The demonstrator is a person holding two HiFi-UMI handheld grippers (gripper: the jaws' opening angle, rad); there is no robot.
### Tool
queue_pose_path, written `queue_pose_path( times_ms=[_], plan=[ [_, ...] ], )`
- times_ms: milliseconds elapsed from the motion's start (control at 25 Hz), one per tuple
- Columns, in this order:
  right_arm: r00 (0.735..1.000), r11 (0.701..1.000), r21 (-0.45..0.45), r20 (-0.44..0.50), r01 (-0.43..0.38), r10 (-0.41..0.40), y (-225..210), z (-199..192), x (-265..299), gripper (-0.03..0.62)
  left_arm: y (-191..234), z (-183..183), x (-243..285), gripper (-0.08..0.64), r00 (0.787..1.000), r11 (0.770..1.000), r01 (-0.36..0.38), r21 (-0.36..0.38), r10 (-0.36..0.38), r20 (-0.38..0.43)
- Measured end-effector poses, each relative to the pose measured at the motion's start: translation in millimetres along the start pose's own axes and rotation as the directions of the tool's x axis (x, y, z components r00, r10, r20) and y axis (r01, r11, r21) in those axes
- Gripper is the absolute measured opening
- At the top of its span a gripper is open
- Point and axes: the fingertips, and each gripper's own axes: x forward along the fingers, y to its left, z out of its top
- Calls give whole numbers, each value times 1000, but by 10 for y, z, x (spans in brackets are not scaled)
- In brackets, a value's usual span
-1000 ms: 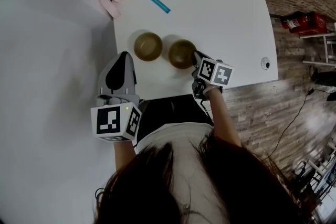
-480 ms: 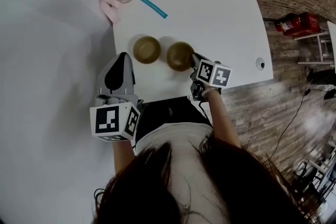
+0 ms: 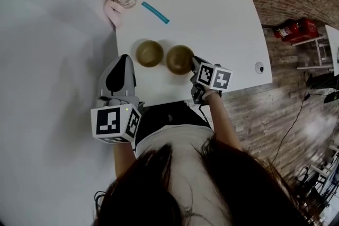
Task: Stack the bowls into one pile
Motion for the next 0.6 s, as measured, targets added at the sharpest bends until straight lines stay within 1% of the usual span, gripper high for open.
queue_pose_path(
  times_ms=[600],
  plan=[
    [1000,999,-36,-4,-19,19,225,1,27,21,231,3,-227,0,999,999,-43,-23,43,21]
  ],
)
